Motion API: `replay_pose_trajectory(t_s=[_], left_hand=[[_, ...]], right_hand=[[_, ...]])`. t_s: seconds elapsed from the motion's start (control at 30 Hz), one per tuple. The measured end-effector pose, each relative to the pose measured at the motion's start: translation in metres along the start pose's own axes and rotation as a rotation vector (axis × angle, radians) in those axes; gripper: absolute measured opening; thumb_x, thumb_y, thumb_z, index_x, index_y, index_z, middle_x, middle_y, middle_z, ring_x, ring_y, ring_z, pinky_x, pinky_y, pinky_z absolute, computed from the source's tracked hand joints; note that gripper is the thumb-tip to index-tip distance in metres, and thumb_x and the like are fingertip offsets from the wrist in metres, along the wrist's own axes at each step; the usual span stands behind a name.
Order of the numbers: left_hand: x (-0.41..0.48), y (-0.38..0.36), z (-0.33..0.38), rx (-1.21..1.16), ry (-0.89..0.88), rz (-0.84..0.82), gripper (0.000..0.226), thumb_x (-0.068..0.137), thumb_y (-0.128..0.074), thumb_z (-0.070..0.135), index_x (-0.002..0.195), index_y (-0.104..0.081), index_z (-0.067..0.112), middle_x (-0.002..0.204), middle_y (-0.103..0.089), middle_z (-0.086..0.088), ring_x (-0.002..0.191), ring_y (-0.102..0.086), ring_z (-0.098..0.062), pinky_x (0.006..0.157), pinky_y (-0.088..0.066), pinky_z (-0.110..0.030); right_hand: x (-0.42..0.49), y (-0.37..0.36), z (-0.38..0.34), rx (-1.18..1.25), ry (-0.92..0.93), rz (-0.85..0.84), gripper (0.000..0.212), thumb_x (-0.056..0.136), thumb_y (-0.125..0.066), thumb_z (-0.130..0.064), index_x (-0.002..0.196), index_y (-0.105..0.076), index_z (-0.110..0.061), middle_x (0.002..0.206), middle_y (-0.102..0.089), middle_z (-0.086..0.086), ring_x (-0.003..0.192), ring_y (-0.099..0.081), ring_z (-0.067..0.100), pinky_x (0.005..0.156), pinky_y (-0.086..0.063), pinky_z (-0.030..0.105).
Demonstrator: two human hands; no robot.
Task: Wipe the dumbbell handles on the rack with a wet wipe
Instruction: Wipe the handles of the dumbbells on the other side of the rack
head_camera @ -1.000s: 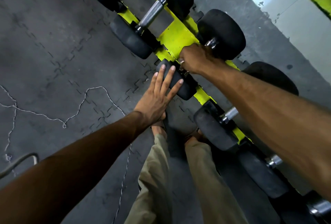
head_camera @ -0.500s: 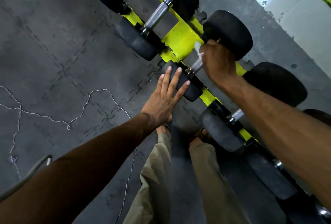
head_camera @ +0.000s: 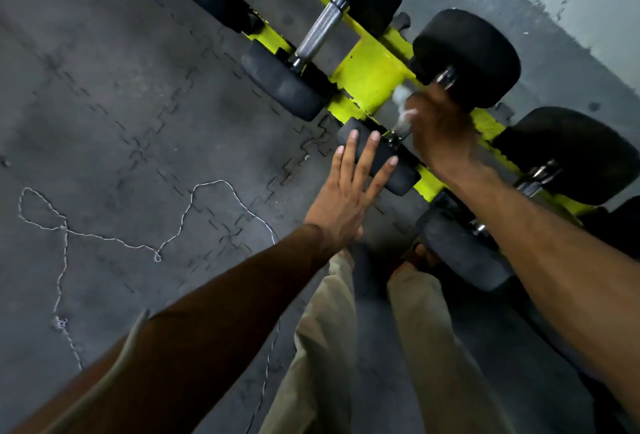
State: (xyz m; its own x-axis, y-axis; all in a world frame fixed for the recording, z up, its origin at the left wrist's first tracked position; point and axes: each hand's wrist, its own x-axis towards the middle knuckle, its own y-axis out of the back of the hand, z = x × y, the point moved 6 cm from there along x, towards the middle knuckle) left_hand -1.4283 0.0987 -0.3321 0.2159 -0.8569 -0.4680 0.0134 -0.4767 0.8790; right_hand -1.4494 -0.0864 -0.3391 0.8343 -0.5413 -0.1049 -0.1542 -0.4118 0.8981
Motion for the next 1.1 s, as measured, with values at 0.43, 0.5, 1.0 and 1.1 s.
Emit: replay_pose_trajectory(t_s=[0.43,0.5,1.0,1.1], left_hand=[[-0.003,-0.004,-0.005,-0.039,-0.010,-0.031,0.152,0.065,-0.082,0.065,0.163,0.022,0.012,0.164,0.025,-0.035,0.153,0.011,-0.060,0.126,-0.011,-0.065],[-0.003,-0.004,-0.003,-0.038,-0.016,-0.026,0.152,0.066,-0.082,0.065,0.162,0.023,0.012,0.164,0.026,-0.035,0.153,0.011,-0.060,0.126,-0.011,-0.065],[-0.003,-0.006,-0.005,-0.049,-0.023,0.011,0.139,0.077,-0.076,0.050,0.158,0.029,0.009,0.161,0.030,-0.036,0.153,0.008,-0.062,0.125,-0.013,-0.065],[-0.002,-0.007,-0.005,-0.028,-0.026,0.009,0.135,0.080,-0.072,0.050,0.157,0.031,0.008,0.161,0.028,-0.038,0.152,0.008,-0.062,0.126,-0.013,-0.065]], right_hand=[[-0.012,-0.019,-0.011,0.080,-0.018,0.017,0.014,0.095,-0.051,-0.022,0.100,-0.061,-0.014,0.110,-0.057,0.015,0.089,-0.059,0.040,0.066,-0.049,0.047],[-0.016,-0.021,-0.010,0.103,0.012,-0.005,0.012,0.094,-0.051,-0.022,0.099,-0.059,-0.014,0.108,-0.057,0.014,0.089,-0.058,0.039,0.065,-0.047,0.046],[-0.010,-0.051,0.039,1.000,-1.077,0.507,0.014,0.085,-0.058,-0.018,0.092,-0.069,-0.012,0.097,-0.072,0.011,0.084,-0.065,0.023,0.078,-0.052,0.033],[0.008,-0.070,0.046,1.629,-1.134,0.479,0.025,0.093,-0.045,-0.002,0.107,-0.065,-0.005,0.100,-0.069,0.017,0.083,-0.070,0.029,0.084,-0.059,0.041]])
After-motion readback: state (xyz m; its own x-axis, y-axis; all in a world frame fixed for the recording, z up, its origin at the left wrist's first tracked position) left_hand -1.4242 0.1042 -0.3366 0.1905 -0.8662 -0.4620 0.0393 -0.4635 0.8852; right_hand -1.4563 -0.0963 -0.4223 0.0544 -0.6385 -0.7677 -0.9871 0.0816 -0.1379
